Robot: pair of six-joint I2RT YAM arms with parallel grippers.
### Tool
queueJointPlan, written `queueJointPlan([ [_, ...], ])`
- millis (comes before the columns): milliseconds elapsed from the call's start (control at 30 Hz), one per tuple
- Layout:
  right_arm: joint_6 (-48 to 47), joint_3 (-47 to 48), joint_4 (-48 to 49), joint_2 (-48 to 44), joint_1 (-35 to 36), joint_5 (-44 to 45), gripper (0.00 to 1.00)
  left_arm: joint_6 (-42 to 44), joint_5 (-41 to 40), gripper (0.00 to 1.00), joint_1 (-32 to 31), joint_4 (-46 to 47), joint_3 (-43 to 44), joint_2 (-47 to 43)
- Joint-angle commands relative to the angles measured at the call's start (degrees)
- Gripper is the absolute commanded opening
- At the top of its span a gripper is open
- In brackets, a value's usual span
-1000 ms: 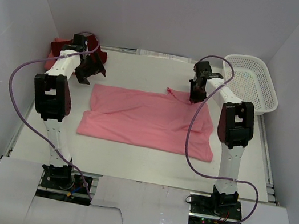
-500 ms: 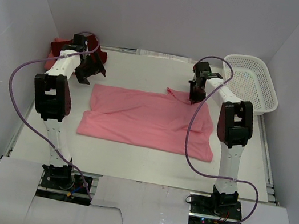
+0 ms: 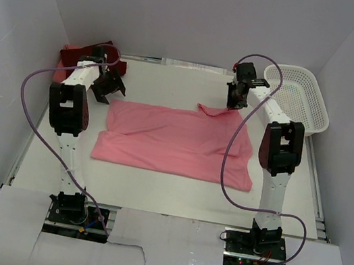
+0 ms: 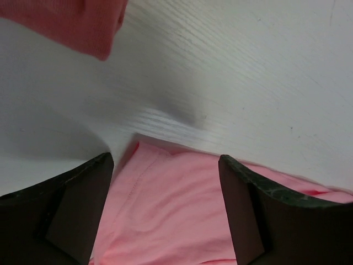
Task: Fold and stack the t-shirts
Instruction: Grap the side of the flattened tshirt furthest away from the robot with both arms
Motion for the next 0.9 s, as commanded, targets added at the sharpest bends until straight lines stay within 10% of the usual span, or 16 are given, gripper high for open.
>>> queueJointPlan([
  [0,-0.3,0.7,0.0,-3.8,-0.3,-0.8,0.08,0.3,-2.0,0.86,0.3,-0.6,1.6,0.3],
  [633,-0.6,0.6,-0.1,-4.2,-0.9,-1.3,0.08,1.7,-5.1,0.22,-0.6,0.1,-2.3,-0.1],
  [867,-0.8,3.4,-0.3,-4.0,-2.0,-1.7,0.08,1.7,-7.3,0.22,-1.1,-2.4,6.4,1.7],
])
